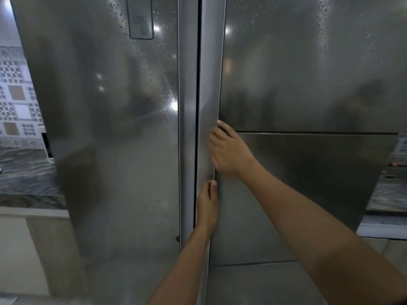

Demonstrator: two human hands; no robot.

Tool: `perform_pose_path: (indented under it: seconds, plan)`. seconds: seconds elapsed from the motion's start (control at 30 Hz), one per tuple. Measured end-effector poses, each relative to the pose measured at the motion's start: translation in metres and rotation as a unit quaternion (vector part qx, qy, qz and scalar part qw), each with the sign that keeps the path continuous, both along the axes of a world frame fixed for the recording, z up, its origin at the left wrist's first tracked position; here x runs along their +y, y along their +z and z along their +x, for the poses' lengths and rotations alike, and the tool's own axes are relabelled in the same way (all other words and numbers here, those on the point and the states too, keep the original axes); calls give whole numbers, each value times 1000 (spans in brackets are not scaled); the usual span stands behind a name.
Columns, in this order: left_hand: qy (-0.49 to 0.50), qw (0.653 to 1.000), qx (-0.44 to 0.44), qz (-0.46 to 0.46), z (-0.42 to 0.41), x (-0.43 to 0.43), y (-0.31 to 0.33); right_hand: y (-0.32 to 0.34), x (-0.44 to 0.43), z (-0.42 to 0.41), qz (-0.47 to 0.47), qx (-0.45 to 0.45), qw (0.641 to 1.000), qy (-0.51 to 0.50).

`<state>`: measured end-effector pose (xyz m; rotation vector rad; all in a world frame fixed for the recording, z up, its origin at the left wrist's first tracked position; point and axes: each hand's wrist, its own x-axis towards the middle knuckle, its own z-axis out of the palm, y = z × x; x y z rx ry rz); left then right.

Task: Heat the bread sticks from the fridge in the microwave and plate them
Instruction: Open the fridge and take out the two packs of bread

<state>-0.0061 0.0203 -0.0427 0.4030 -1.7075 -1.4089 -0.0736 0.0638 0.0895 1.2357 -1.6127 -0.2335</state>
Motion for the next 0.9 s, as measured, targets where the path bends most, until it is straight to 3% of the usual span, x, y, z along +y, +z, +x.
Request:
perform_pose_path:
  seconds: [0.17, 0.33, 0.5, 0.7, 0.9]
  plan:
    - [27, 999, 28, -14, 35, 49, -13, -3, 46, 31, -8, 31, 999, 43]
    - [85, 994, 21, -67, 74, 105, -15, 0, 105, 64, 43, 14, 999, 24]
    - [118, 982, 80, -120, 106, 149, -8, -1, 169, 91, 21, 17, 998, 58]
    - [169, 970, 164, -62, 136, 177, 24, -11, 245, 117, -26, 8, 991, 128]
    - [80, 982, 159, -69, 134, 188, 46, 7, 277, 156, 1, 31, 995, 93]
